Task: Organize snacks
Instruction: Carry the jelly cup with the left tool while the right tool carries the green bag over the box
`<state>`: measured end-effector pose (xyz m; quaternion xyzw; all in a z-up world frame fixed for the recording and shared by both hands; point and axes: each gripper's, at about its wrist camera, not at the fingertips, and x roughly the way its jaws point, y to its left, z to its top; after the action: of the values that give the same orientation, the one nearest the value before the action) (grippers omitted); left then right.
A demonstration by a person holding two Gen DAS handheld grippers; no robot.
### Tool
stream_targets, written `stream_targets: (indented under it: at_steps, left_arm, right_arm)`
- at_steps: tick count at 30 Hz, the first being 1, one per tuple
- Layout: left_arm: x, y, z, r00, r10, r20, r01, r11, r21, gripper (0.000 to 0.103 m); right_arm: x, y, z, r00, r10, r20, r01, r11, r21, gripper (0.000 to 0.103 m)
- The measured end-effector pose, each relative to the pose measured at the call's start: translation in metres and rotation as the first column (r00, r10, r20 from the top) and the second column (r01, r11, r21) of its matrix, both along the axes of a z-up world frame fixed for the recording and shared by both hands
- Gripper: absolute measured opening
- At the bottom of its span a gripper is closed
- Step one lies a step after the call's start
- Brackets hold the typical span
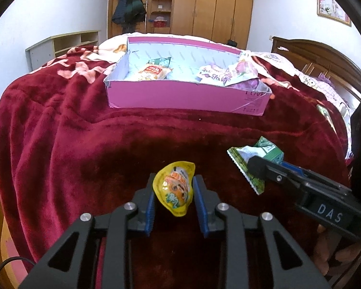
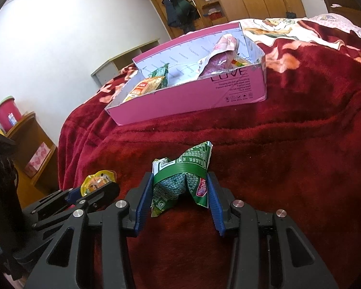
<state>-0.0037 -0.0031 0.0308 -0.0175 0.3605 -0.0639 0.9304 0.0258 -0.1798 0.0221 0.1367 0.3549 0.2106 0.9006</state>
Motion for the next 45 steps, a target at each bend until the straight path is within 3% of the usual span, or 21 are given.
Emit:
stream_targets:
  at_steps: [24,45]
  left_arm:
    - [0.017,0.009,0.037,0.997,0.001,0.083,0.003,0.999,-0.054,0.030]
    - [0.071,0.006,0.067,0.991,-0.005,0.130,0.014,0.998,-0.066,0.030]
  right_arm:
    - [-0.001,0.001,0.026,0.997,0.038,0.062,-0.039,0.999,0.019,0.043]
    - [0.042,0.006,0.062,0.992,0.084,0.094,-0.083,0.996,-0.012,0.043]
